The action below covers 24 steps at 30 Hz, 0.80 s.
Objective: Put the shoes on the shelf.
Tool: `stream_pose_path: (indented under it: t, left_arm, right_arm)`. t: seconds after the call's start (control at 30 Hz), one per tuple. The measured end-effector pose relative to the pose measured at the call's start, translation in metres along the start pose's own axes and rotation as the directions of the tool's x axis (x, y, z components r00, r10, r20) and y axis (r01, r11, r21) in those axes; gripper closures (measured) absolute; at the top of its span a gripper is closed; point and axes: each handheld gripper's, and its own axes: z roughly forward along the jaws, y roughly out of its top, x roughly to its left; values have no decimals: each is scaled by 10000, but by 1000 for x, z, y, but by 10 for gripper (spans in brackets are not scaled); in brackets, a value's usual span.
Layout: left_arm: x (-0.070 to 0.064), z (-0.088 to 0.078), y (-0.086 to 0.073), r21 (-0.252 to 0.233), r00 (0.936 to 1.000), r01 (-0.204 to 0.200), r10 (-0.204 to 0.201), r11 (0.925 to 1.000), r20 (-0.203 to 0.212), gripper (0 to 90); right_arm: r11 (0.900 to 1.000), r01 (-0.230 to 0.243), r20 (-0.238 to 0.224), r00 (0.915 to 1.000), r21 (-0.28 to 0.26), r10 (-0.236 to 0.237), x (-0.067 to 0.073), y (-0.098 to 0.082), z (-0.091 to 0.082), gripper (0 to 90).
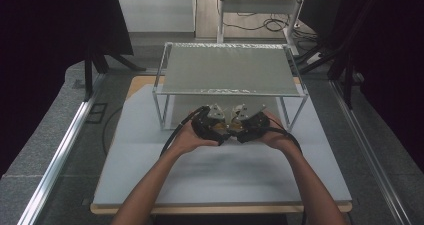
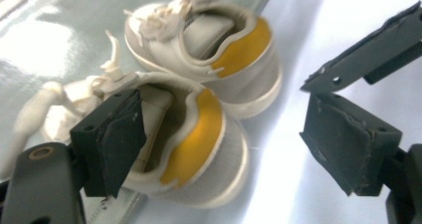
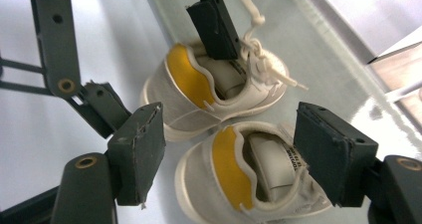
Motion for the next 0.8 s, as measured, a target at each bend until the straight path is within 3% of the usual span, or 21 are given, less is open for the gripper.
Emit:
stream_pose_path:
  t: [0.03,0.07,0.1,0.13,0.2,0.23,0.27,0.3,0.33,0.37,0.4,0.43,0.47,0.5,0.53,0.57,0.63,0.67,0.73,0.8]
  left_arm:
    - [-2,-5,-2,-179,10000,69,-69,9998,-3,161]
    - [-7,-15,-7,-395,9996,294,-294,9988,0,173]
    - [-7,-15,-7,-395,9996,294,-294,9988,0,194]
    - [-12,-27,-14,-730,9981,622,-621,9954,26,231]
    - [-13,-39,-23,-883,9949,989,-1004,9912,-133,306]
    - [-13,-39,-23,-883,9949,989,-1004,9912,-133,351]
    - [-12,-48,-33,-957,9881,1407,-1458,9854,-483,391]
    - [-12,-48,-33,-957,9881,1407,-1458,9854,-483,418]
    - [-8,-52,-44,-933,9732,1880,-1982,9777,-1163,482]
    - [-4,-52,-49,-881,9662,2109,-2213,9735,-1324,553]
    - [-4,-52,-49,-881,9662,2109,-2213,9735,-1324,605]
    - [4,-49,-57,-688,9541,2632,-2702,9623,-1294,668]
    - [8,-46,-60,-502,9520,2681,-2726,9621,-1395,706]
    - [8,-46,-60,-502,9520,2681,-2726,9621,-1395,747]
    - [15,-37,-66,-214,9413,3084,-3083,9510,-1374,781]
    - [15,-37,-66,-214,9413,3084,-3083,9510,-1374,801]
    - [20,-27,-67,70,9356,3300,-3260,9440,-1358,823]
    - [23,-17,-65,321,9340,3395,-3329,9401,-1299,842]
    - [26,-7,-61,567,9339,3418,-3323,9381,-1322,844]
    - [28,2,-57,690,9281,3565,-3447,9318,-1409,843]
  right_arm:
    - [10000,0,0,10000,0,0,0,0,0,279]
    - [9986,-167,194,9997,-499,177,4,-2,-11,310]
    - [9986,-167,194,9997,-499,177,4,-2,-11,310]
    - [9966,-215,513,9984,-794,257,11,-5,-24,349]
    - [9951,-405,798,9957,-907,478,17,-9,-33,392]
    - [9951,-405,798,9957,-907,478,17,-9,-33,392]
    - [9927,-654,1249,9891,-1016,779,22,-17,-44,452]
    - [9927,-654,1249,9891,-1016,779,22,-17,-44,452]
    - [9904,-916,1569,9818,-1033,1071,23,-27,-49,502]
    - [9904,-1005,1864,9755,-946,1168,23,-32,-50,541]
    - [9904,-1005,1864,9755,-946,1168,23,-32,-50,541]
    - [9879,-1432,2195,9636,-595,1529,19,-44,-48,634]
    - [9825,-1809,2390,9530,-452,1864,16,-50,-47,684]
    - [9825,-1809,2390,9530,-452,1864,16,-50,-47,684]
    - [9616,-2732,2496,9296,-266,2711,8,-62,-40,775]
    - [9616,-2732,2496,9296,-266,2711,8,-62,-40,775]
    - [9464,-3230,2549,9154,25,3117,3,-70,-32,818]
    - [9290,-3682,2479,9039,365,3485,-2,-76,-20,846]
    - [9196,-3893,2393,8991,538,3666,-3,-78,-10,853]
    - [9149,-3978,2379,8972,690,3721,-4,-78,1,853]
